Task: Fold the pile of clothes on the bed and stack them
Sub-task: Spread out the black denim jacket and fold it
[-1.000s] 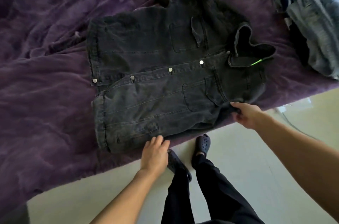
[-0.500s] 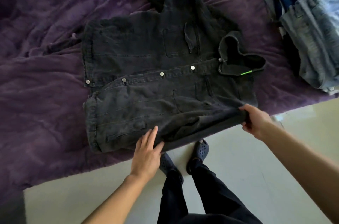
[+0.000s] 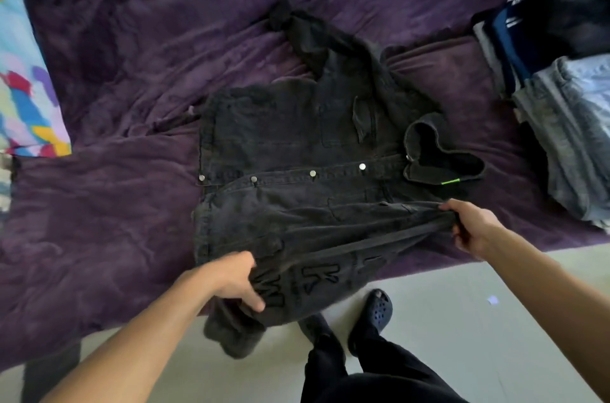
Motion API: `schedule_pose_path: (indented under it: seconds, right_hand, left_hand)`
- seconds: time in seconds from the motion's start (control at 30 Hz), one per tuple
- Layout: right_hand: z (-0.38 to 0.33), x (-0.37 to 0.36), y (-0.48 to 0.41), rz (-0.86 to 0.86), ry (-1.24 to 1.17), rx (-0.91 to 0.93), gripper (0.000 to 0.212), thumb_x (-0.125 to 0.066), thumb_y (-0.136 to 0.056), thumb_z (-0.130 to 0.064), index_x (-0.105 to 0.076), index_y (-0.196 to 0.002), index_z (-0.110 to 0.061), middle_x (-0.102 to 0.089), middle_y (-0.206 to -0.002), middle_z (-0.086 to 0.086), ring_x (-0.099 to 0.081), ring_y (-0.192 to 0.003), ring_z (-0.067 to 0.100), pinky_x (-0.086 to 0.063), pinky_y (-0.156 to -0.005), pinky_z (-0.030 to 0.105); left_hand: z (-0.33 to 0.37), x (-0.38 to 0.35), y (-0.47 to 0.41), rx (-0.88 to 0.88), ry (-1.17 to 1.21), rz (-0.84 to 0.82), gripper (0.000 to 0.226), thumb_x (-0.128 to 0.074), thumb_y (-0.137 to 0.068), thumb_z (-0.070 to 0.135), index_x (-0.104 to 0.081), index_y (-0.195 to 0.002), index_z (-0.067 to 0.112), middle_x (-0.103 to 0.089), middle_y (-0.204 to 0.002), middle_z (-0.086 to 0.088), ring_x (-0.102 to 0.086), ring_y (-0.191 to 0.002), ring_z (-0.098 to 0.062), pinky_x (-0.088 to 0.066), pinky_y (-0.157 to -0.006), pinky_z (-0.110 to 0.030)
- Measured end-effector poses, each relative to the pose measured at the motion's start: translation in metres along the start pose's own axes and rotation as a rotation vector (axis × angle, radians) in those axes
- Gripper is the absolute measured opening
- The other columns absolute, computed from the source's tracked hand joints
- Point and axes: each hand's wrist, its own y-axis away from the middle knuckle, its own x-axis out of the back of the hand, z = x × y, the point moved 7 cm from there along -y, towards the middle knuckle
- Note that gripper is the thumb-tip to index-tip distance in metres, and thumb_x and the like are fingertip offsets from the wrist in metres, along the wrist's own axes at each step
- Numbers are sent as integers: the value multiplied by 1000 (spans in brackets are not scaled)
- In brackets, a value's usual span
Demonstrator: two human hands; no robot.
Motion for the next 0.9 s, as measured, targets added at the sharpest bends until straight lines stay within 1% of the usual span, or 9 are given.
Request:
schedule_pose_path:
  seconds: [0.1, 0.2, 0.3, 0.4, 0.47, 0.53, 0.6, 0.7, 0.9]
  right_hand:
    - [4, 1, -10, -26, 22, -71, 25, -69, -77, -23, -48, -67, -18, -39, -35, -1, -34, -25, 8, -26, -33, 13]
    - [-5, -19, -19, -98, 13, -116, 21, -64, -83, -29, -48, -71, -22, -41, -37, -2, -37, -27, 6, -26, -32, 13]
    - [-27, -47, -26, -126, -54, -103, 20, -60, -86, -32, -47, -73, -24, -40, -39, -3, -38, -28, 6, -28, -32, 13]
    - [-44, -57, -30, -75, -51, -50, 16, -62, -85, -32, -54, -75, -22, -46, -41, -2, -44, -30, 8, -33, -34, 15]
    - [-55, -47, -33, 56, 147, 90, 20, -67, -81, -36, -66, -80, -16, -58, -50, 1, -56, -40, 14, -40, -38, 21]
    - [-65, -39, -39, 203, 424, 268, 42, -68, -78, -50, -72, -89, -9, -69, -72, 6, -67, -67, 25, -51, -59, 35]
    - [-73, -43, -45, 265, 577, 386, 59, -59, -81, -62, -69, -102, -9, -69, -101, 8, -64, -92, 32, -49, -79, 38]
    - [-77, -61, -49, 315, 853, 584, 55, -49, -85, -62, -62, -99, -10, -54, -125, 12, -49, -110, 33, -44, -87, 43]
    - [-80, -83, -66, 429, 1104, 813, 47, -61, -86, -54, -56, -108, -12, -21, -157, 12, -21, -142, 32, -35, -102, 52]
  left_hand:
    - [-44, 40, 7, 67, -50, 144, 37, -82, -61, 32, -46, -65, 22, -50, -71, 6, -47, -68, -13, -33, -56, -26]
    - [-72, 105, 3, 51, 158, 437, 39, -76, -65, 9, -41, -51, 16, -41, -52, 2, -41, -59, -16, -25, -52, -29]
    - [-78, 173, -16, 82, 237, 726, 26, -72, -73, 16, -49, -60, 13, -55, -61, -6, -56, -67, -26, -38, -58, -31]
    - [-71, 214, -40, 74, 267, 845, 16, -67, -81, 25, -54, -78, 17, -60, -81, -10, -58, -78, -31, -46, -69, -39]
    - [-73, 221, -54, 69, 243, 820, 15, -68, -80, 30, -54, -82, 23, -62, -84, -9, -59, -80, -31, -48, -68, -38]
    - [-78, 215, -65, 60, 188, 730, 24, -73, -73, 44, -57, -80, 28, -66, -87, -8, -62, -85, -30, -50, -67, -36]
    - [-83, 191, -80, 61, 103, 553, 54, -73, -57, 71, -63, -92, 31, -68, -102, -5, -63, -96, -27, -53, -76, -36]
    - [-85, 123, -104, 112, -156, 318, 109, -50, -37, 98, -53, -121, 30, -61, -123, -1, -59, -111, -24, -51, -84, -35]
    - [-67, -41, -137, 73, -326, 183, 132, -37, -43, 98, -13, -150, 26, -41, -138, -4, -40, -124, -27, -28, -97, -47]
